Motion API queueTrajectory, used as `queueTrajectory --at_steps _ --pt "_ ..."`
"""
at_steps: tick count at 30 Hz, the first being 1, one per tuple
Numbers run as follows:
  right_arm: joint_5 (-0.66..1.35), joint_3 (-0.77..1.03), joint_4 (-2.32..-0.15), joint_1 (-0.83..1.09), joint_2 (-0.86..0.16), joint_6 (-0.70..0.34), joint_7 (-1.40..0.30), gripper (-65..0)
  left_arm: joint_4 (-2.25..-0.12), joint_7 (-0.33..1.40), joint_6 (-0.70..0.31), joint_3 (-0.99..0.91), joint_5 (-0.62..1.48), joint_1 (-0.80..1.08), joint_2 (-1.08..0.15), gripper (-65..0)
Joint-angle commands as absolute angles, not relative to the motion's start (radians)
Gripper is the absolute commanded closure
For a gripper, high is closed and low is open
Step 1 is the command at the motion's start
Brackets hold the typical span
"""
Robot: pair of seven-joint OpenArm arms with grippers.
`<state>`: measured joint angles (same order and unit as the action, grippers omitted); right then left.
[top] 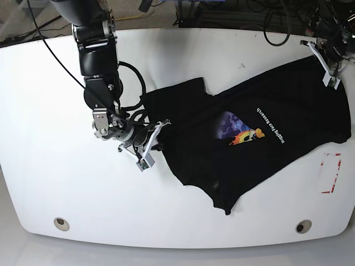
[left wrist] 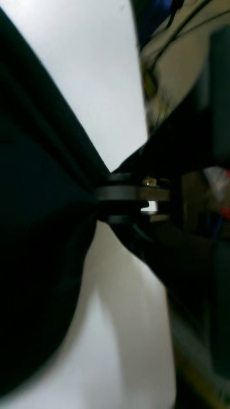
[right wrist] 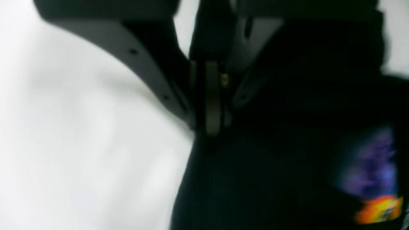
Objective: Fold the T-shirt properly
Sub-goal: 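Lift the shirt with both grippers and swing it toward the table edge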
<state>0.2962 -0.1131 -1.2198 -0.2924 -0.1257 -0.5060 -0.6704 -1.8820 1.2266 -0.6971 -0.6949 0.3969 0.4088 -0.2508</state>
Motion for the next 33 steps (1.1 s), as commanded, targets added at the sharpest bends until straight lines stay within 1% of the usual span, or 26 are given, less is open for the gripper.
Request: queueTrajectory --at_steps 1,6,10,15,19,25,33 --pt "0.300 -0.082 -1.366 -0.288 -0.147 -0.504 -0.694 0.0 -1.956 1.216 -0.698 -0.702 0.331 0.390 -0.268 -2.1" --pt "0.302 0.015 -1.555 -0.216 -0.157 -0.510 -0.800 0.0 -2.003 1.216 -0.698 -0.702 0.206 0.321 -0.271 -2.1" --pt "0.303 0.028 -1.613 -0.199 -0.202 -0.512 -0.811 0.0 -2.003 1.218 -0.698 -0.693 0.193 0.266 -0.317 -2.2" --pt "0.303 0.031 -1.647 -0.213 -0.243 -0.512 -0.809 0.0 -2.002 1.218 -0.698 -0.641 0.188 0.143 -0.321 -2.2" --pt "0.303 0.031 -1.652 -0.283 -0.259 -0.512 -0.811 0.0 -2.000 1.230 -0.698 -0.573 0.186 0.010 -0.325 -2.2" --pt "0.303 0.031 -1.649 -0.417 -0.298 -0.512 -0.814 0.0 -1.998 1.396 -0.698 -0.426 0.110 -0.268 -0.343 -2.2" --pt "0.303 0.027 -1.649 -0.636 -0.346 -0.515 -0.871 0.0 -1.997 1.396 -0.698 -0.266 0.028 -0.579 -0.351 -2.2"
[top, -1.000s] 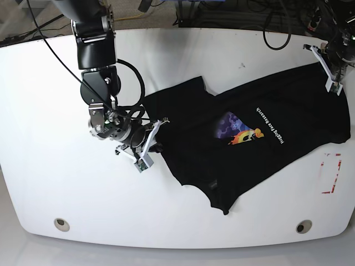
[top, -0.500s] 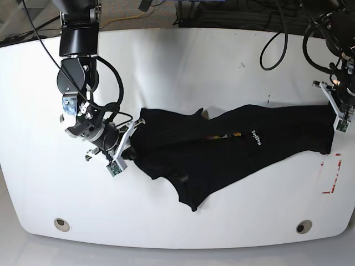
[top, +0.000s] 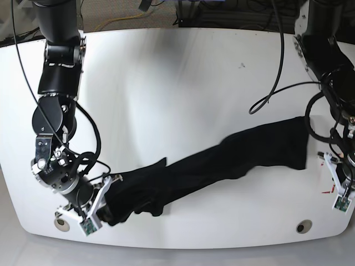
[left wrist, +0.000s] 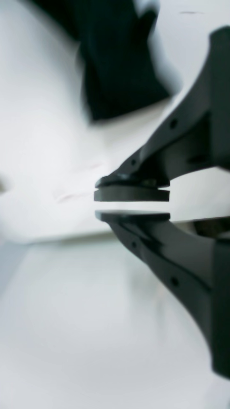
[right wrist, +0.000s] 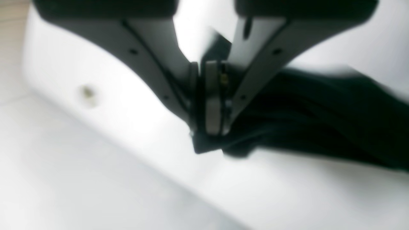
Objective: Fold the T-shirt properly
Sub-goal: 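Lift the shirt with both grippers and swing it toward the table edge, then grasp the bunched shirt with the left gripper beside the right gripper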
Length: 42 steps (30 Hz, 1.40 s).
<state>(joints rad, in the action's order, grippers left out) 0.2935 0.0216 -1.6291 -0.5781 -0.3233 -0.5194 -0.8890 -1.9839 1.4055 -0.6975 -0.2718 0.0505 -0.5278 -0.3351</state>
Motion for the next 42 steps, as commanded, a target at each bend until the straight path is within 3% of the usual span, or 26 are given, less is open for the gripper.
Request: queueTrajectory --at_steps 1,6,11,14,20,22,28,36,42 --pt "0.305 0.025 -1.649 -0.665 -0.355 -0.515 -0.877 0.0 -1.997 1.396 -0.698 -0.254 0.015 -0.619 -0.351 -2.2" --pt "0.305 0.025 -1.653 -0.763 -0.397 -0.558 -0.885 0.0 -1.997 1.396 -0.698 -0.209 -0.031 -0.745 -0.360 -2.4" --pt "0.303 0.028 -1.653 -0.774 -0.404 -0.567 -0.885 0.0 -1.997 1.396 -0.698 -0.166 -0.028 -0.751 -0.380 -4.7" --pt "0.303 0.030 -1.653 -0.757 -0.404 -0.568 -0.885 0.0 -1.997 1.396 -0.698 -0.162 -0.025 -0.694 -0.366 -14.2" --pt "0.303 0.033 -1.652 -0.684 -0.397 -0.568 -0.880 0.0 -1.998 1.396 -0.698 -0.162 -0.025 -0.519 -0.246 -44.2" --pt "0.303 0.033 -1.652 -0.665 -0.395 -0.568 -0.878 0.0 -1.997 1.396 -0.698 -0.160 -0.025 -0.473 -0.202 -48.9" --pt "0.303 0.033 -1.652 -0.610 -0.392 -0.568 -0.875 0.0 -1.943 1.194 -0.698 -0.091 -0.038 -0.305 -0.054 -50.1" --pt "0.295 0.033 -1.647 -0.559 -0.372 -0.567 -0.828 0.0 -1.730 0.911 -0.698 0.174 -0.070 -0.203 -0.016 -50.4" --pt "0.295 0.033 -1.647 -0.535 -0.366 -0.564 -0.828 0.0 -1.546 0.740 -0.562 0.245 -0.073 -0.223 -0.004 -50.4"
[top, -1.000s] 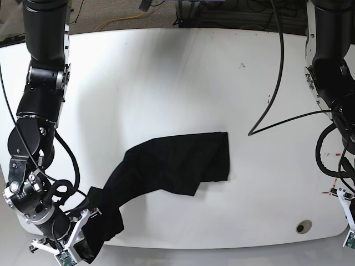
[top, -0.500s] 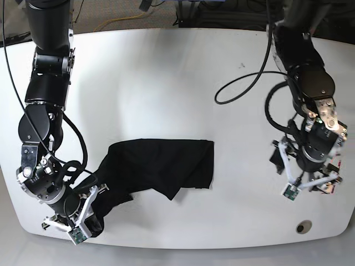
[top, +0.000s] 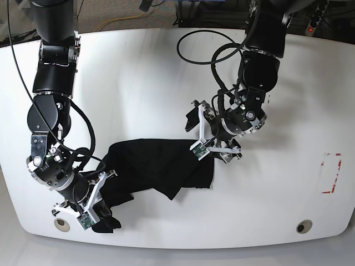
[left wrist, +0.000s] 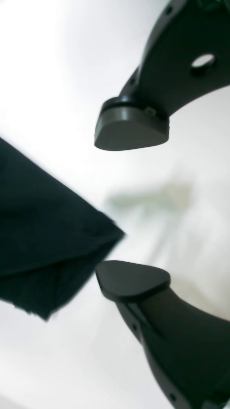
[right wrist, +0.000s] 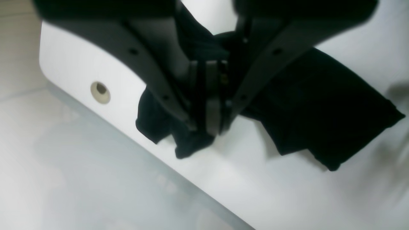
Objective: Fold the T-shirt properly
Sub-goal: 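Grasp the bunched shirt with the left gripper beside the right gripper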
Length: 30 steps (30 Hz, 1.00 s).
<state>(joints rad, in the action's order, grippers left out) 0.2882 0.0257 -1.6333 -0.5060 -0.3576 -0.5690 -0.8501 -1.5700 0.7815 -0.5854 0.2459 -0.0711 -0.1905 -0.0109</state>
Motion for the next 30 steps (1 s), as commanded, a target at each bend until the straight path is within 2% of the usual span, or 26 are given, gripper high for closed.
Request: queueTrajectory --at_steps 1,15,24,25,27,28,30 --pt "0.295 0.033 -1.647 -0.529 -0.366 -0.564 -0.828 0.0 -1.521 0.727 -0.550 0.245 -0.076 -0.232 0.005 -50.4" --pt "0.295 0.111 -1.647 -0.467 -0.340 -0.565 -0.825 0.0 -1.300 0.613 -0.438 0.240 -0.076 -0.343 0.033 -50.4" --pt "0.295 0.111 -1.647 -0.455 -0.338 -0.564 -0.825 0.0 -1.141 0.532 -0.435 0.239 -0.071 -0.394 0.071 -49.4" --pt "0.295 0.111 -1.647 -0.455 -0.338 -0.564 -0.825 0.0 -1.144 0.530 -0.435 0.239 -0.071 -0.394 0.073 -47.6" --pt "0.295 0.111 -1.647 -0.453 -0.338 -0.564 -0.825 0.0 -1.144 0.529 -0.435 0.239 -0.070 -0.397 0.074 -38.5" --pt "0.295 0.111 -1.647 -0.453 -0.338 -0.564 -0.825 0.0 -1.145 0.529 -0.435 0.239 -0.070 -0.404 0.074 -32.8" --pt "0.295 0.111 -1.647 -0.453 -0.338 -0.564 -0.825 0.0 -1.142 0.529 -0.435 0.239 -0.070 -0.415 0.074 -15.4"
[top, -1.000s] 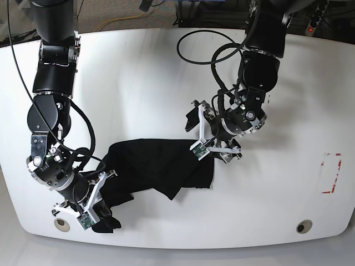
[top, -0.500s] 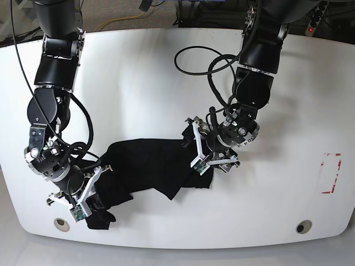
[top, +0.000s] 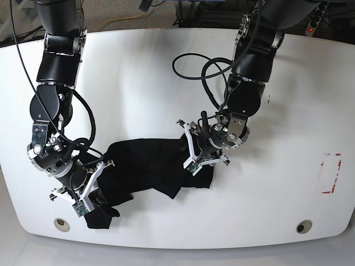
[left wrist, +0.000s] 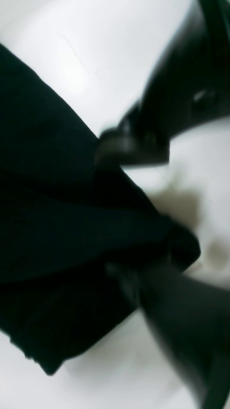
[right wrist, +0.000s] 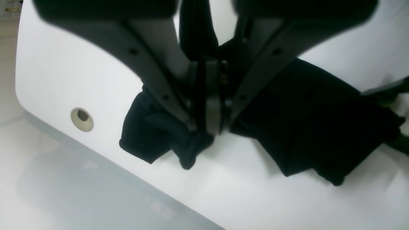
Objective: Fold the T-shirt properly
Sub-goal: 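Grasp the bunched shirt with the left gripper beside the right gripper, then lift the shirt with both grippers and lay it flat, stretched between them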
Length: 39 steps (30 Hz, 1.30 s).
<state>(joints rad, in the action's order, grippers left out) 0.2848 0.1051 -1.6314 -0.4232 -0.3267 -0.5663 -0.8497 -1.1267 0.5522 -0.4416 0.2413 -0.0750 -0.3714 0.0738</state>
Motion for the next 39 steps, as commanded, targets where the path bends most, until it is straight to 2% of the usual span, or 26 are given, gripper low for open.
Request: queueTrajectory --at_steps 1,2,3,9,15,20,24,32,39 --pt "0.295 0.111 -1.647 -0.453 -0.338 -0.564 -0.825 0.0 -1.139 0.529 -0.435 0.239 -0.071 -0.418 0.074 -8.8" --pt "0.295 0.111 -1.647 -0.453 -0.338 -0.564 -0.825 0.0 -1.136 0.529 -0.435 0.239 -0.073 -0.421 0.074 -1.0" --pt "0.295 0.111 -1.647 -0.453 -0.338 -0.564 -0.825 0.0 -1.124 0.529 -0.435 0.239 -0.073 -0.421 0.074 0.0" --pt "0.295 0.111 -1.647 -0.453 -0.338 -0.564 -0.825 0.0 -1.142 0.538 -0.437 0.236 -0.070 -0.414 0.070 0.0" --pt "0.295 0.111 -1.649 -0.453 -0.344 -0.564 -0.828 0.0 -1.377 0.633 -0.444 0.119 -0.071 -0.369 0.067 0.0" --pt "0.294 0.111 -1.646 -0.479 -0.348 -0.562 -0.828 0.0 -1.526 0.713 -0.516 0.051 -0.074 -0.367 0.021 0.0" --pt "0.294 0.107 -1.636 -0.521 -0.348 -0.562 -0.828 0.0 -1.630 0.763 -0.530 -0.001 -0.074 -0.367 0.002 0.0" --pt "0.294 0.102 -1.521 -0.687 -0.348 -0.565 -0.828 0.0 -1.842 0.860 -0.532 -0.128 -0.074 -0.417 -0.093 0.0" --pt "0.294 0.099 -1.434 -0.854 -0.348 -0.568 -0.860 0.0 -1.908 0.911 -0.535 -0.237 -0.068 -0.526 -0.208 0.0"
